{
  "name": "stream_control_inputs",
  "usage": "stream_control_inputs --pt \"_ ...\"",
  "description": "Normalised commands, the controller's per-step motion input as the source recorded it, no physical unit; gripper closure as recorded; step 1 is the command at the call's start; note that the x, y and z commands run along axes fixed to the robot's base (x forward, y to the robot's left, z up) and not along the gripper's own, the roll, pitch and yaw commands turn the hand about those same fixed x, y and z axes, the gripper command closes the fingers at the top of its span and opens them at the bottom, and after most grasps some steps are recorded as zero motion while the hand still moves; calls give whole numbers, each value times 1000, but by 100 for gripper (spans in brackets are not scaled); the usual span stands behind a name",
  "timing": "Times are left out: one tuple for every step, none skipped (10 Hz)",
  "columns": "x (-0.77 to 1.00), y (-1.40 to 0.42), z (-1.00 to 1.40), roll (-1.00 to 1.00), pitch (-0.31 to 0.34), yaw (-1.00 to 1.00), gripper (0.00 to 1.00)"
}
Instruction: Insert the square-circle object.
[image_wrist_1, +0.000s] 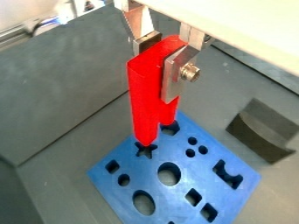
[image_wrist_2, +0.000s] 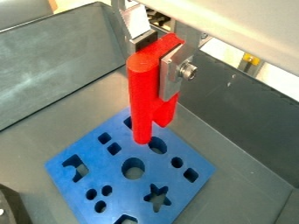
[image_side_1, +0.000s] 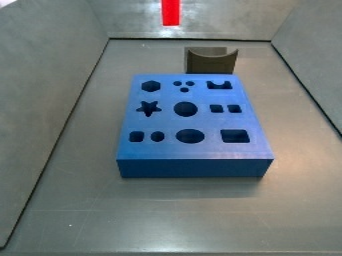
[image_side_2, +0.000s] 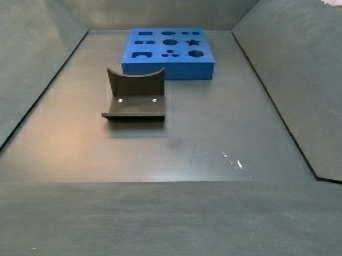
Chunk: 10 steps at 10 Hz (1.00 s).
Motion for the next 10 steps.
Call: stream_control_inputs --pt "0 0 -231 0 0 -1000 100" --pt "0 0 -231 0 0 -1000 100" --pt "0 0 -231 0 0 -1000 100" --pt "0 0 -231 0 0 -1000 100" --pt "0 0 -231 0 0 -1000 100" --pt "0 0 -234 0 0 -1000 100" --pt "0 -131 -263 0 0 -1000 100" --pt "0 -137 -260 0 0 -1000 100" --pt "3 -357 -234 0 0 -891 100" --pt "0 -606 -229 51 -6 -683 100"
